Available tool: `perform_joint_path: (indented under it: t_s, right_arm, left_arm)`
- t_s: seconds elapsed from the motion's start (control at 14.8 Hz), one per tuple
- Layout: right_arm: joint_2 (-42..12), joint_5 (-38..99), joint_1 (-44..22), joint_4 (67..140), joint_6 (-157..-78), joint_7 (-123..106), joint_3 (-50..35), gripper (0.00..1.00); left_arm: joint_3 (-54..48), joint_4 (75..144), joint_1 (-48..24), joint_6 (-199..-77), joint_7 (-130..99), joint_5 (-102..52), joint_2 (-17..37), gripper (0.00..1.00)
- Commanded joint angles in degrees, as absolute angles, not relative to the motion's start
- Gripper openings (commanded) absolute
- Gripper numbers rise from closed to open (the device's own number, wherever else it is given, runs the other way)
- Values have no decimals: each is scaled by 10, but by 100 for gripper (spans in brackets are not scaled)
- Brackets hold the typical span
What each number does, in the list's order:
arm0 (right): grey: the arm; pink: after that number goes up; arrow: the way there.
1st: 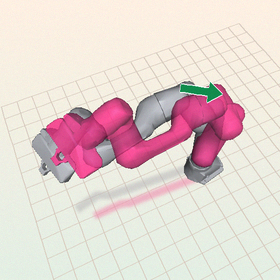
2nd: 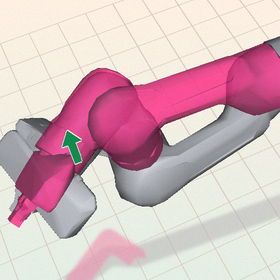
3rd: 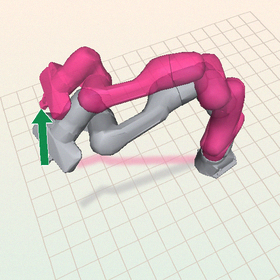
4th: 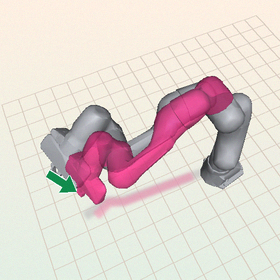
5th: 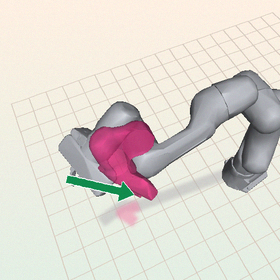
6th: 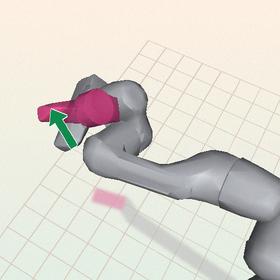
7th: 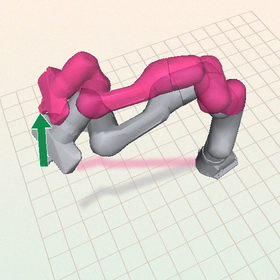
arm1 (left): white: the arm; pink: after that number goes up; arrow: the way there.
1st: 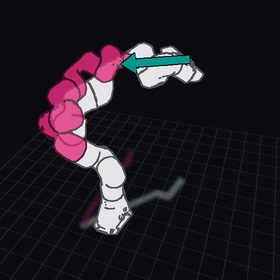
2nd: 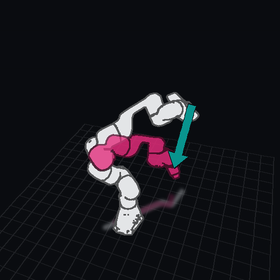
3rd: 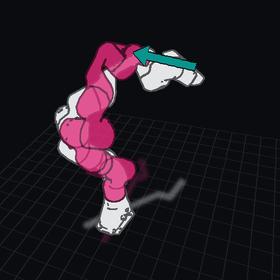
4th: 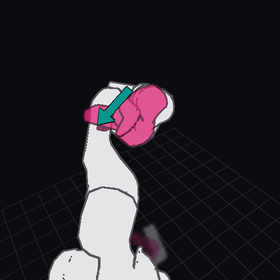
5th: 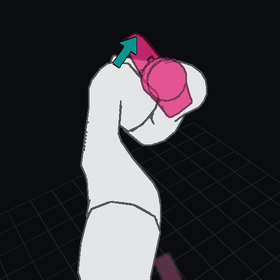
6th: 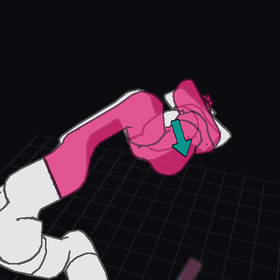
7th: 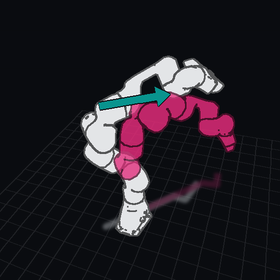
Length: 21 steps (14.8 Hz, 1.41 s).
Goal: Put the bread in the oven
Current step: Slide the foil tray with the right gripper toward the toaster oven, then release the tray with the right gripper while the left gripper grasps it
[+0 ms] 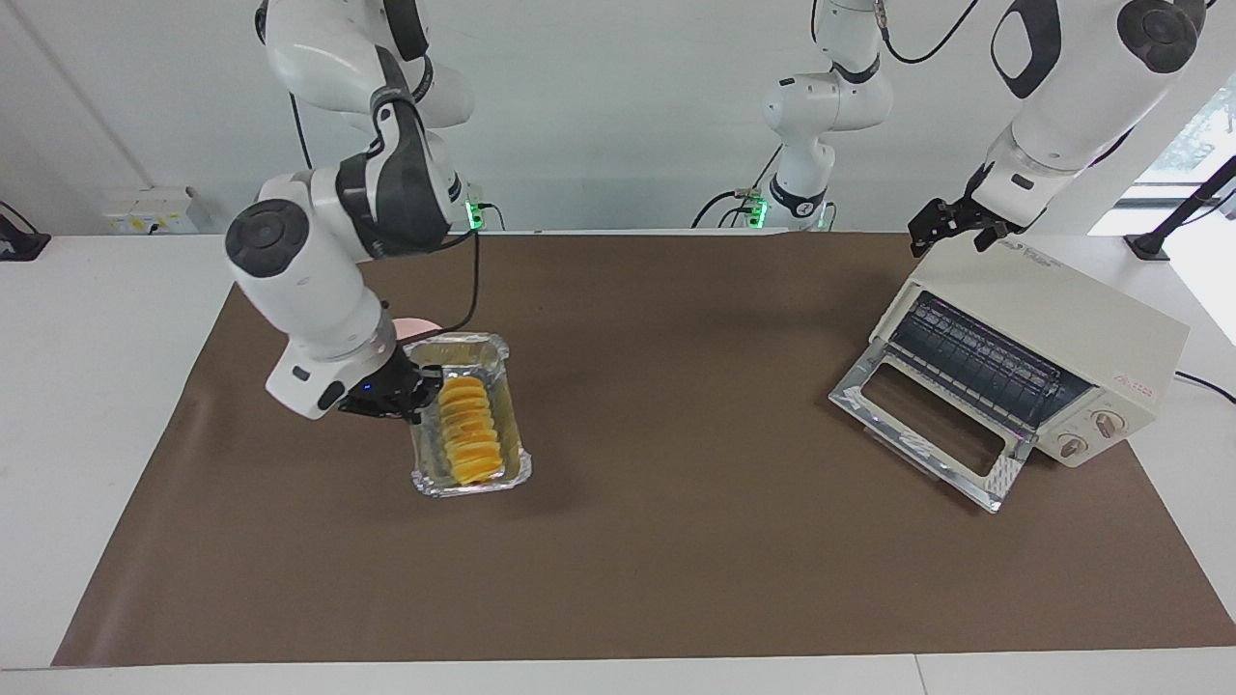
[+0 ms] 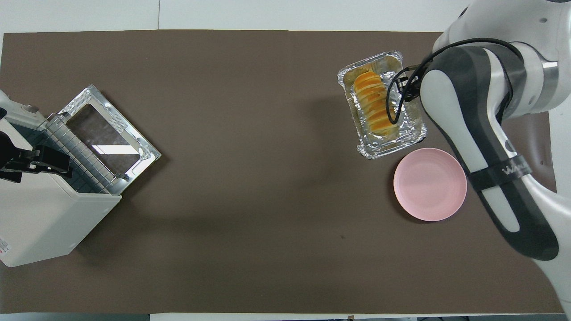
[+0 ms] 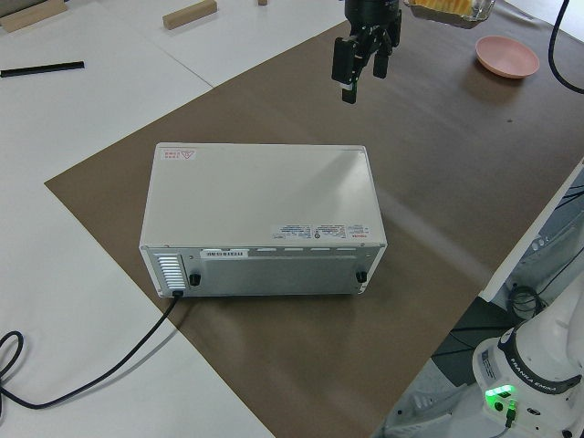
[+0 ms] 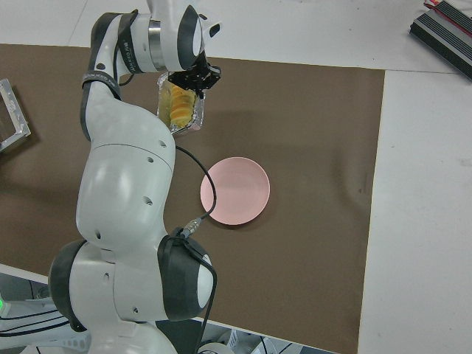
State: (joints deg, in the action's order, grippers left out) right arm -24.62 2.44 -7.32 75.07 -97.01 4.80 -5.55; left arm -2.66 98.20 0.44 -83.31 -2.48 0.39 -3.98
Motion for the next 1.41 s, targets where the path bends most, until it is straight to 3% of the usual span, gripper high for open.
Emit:
perform_joint_path:
  t_s: [0.0,0.13,0.4,0.74,1.28,1.35]
  right_arm:
    - [-239,35,-145,745,-961,184,-53,0]
    - [-228,33,-197,764,-989,242,-53,0]
    - [-183,34,-255,893,-1090,303,-53,0]
    - [-188,34,-304,1016,-1261,358,-54,0]
    - [-192,36,-308,1078,-1339,370,-55,0]
    - [-192,36,-308,1077,-1339,369,-55,26]
  left_arm:
    - [-28,985,9,-831,-23,9,-49,100]
    - [-28,985,9,-831,-23,9,-49,100]
    - [-28,985,9,-831,-23,9,-49,100]
    - [-28,985,5,-831,-23,9,-49,100]
    - [-33,987,0,-831,-18,9,-50,100]
    - [-33,987,-3,-833,-20,9,-50,100]
